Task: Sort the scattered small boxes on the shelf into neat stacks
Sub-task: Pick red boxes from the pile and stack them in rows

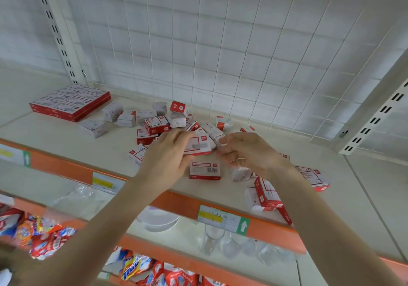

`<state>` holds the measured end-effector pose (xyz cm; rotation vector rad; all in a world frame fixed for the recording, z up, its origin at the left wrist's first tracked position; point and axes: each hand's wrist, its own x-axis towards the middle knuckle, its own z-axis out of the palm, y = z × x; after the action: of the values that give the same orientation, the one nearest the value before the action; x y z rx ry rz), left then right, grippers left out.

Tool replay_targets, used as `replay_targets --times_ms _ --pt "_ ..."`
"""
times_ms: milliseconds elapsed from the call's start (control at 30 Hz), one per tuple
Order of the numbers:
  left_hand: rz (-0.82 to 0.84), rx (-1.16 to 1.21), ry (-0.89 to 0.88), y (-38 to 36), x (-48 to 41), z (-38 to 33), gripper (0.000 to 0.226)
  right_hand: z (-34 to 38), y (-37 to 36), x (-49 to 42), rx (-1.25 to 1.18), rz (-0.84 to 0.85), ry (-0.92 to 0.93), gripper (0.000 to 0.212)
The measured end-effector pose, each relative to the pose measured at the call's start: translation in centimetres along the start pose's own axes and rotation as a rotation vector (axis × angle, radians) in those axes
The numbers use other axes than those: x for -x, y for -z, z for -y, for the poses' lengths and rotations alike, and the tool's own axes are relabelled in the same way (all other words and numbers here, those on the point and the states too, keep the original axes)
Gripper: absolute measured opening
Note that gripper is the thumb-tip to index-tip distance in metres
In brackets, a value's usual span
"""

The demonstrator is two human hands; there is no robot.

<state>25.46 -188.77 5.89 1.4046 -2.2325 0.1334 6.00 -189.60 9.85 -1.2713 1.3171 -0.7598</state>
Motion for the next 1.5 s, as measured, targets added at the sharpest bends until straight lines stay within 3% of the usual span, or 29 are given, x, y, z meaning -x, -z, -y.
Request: replay_targets --times_ms 167,267,400,700,967,1133,1267,1300,1367,1433,1500 --pt "0.058 -0.001 0.259 0.9 1.7 1.0 0.051 -0.9 -2.0 -0.9 0.714 -0.054 0.235 0.027" --pt "0.079 -0.019 0.313 1.1 2.6 1.1 0.048 -1.2 -4.0 -1.2 1.062 0.000 0.248 0.036" --pt "0.113 -0.040 0.334 1.3 3.7 1.5 0.048 -2.7 -6.1 -2.5 1.314 0.029 0.266 0.029" --pt "0.151 -0.104 0.334 2.1 5.3 5.0 0.046 -2.8 -7.6 -2.9 1.365 -0.048 0.187 0.027" --pt "0.252 -0.109 0.323 4.1 5.8 12.1 0.043 1.0 -12.9 -2.9 1.214 -0.308 0.253 0.028" --pt "0.361 -0.134 0.341 4.0 5.1 17.7 0.043 2.1 -17.3 -4.0 1.149 -0.274 0.231 0.029" --pt "0.446 -0.094 0.358 4.0 5.2 20.6 0.043 3.1 -20.1 -4.5 1.013 -0.210 0.217 0.009" --pt "0.426 -0.094 0.333 4.1 5.2 20.9 0.044 3.4 -20.7 -4.7 0.959 -0.202 0.227 0.013" --pt "0.332 -0.001 0.258 4.3 5.3 20.8 0.047 3.7 -22.1 -5.1 0.782 -0.214 0.253 0.031" --pt "0.273 0.260 0.214 4.5 5.6 19.9 0.052 3.7 -23.6 -5.7 0.530 -0.268 0.261 0.024" --pt "0.318 0.519 0.225 4.7 5.9 18.8 0.057 3.7 -24.8 -6.3 0.364 -0.327 0.233 0.019"
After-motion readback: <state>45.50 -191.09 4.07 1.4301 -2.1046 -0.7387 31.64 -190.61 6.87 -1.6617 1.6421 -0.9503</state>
